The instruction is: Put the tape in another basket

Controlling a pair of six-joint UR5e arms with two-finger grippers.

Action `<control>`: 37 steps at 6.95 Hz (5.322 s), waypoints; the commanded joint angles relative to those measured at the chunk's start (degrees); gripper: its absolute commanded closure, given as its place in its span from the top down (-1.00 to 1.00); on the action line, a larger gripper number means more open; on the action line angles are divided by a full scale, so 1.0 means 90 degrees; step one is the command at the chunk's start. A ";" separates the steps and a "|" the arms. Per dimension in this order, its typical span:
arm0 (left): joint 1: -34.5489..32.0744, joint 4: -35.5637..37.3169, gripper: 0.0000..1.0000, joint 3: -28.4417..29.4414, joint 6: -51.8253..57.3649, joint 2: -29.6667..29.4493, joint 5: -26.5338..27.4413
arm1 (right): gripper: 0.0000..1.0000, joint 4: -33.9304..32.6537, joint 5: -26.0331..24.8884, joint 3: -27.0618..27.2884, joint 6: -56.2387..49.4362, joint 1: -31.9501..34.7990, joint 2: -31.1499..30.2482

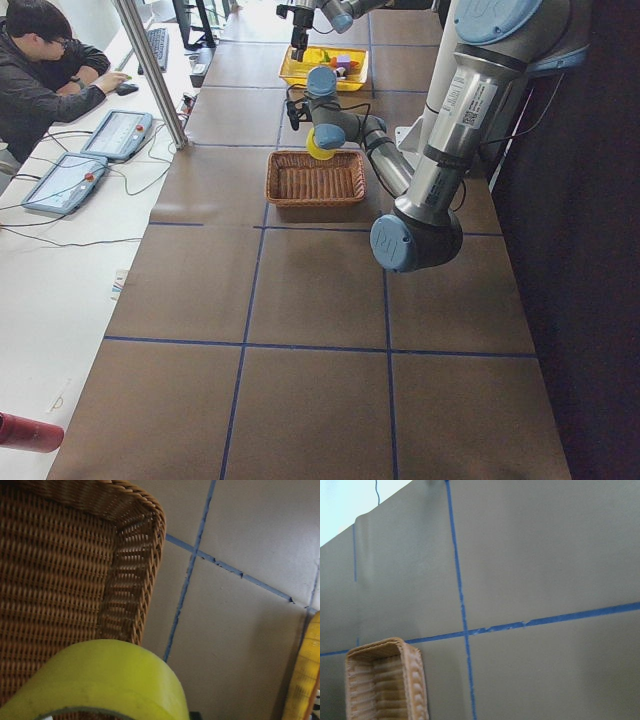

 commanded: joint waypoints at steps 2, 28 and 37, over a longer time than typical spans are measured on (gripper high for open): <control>0.0814 0.1960 -1.00 0.0072 0.1633 -0.0347 0.1263 | 0.99 -0.2281 0.0143 0.0050 -0.2967 0.0708 -0.0028; -0.5697 0.3448 1.00 0.1173 1.0734 0.3001 -0.1753 | 0.99 -0.4486 0.1119 -0.1171 -0.9695 0.4500 -0.2557; -0.5757 0.3399 1.00 0.1478 1.0902 0.3167 -0.1833 | 0.99 -0.4476 0.1130 -0.1141 -0.9705 0.4509 -0.2567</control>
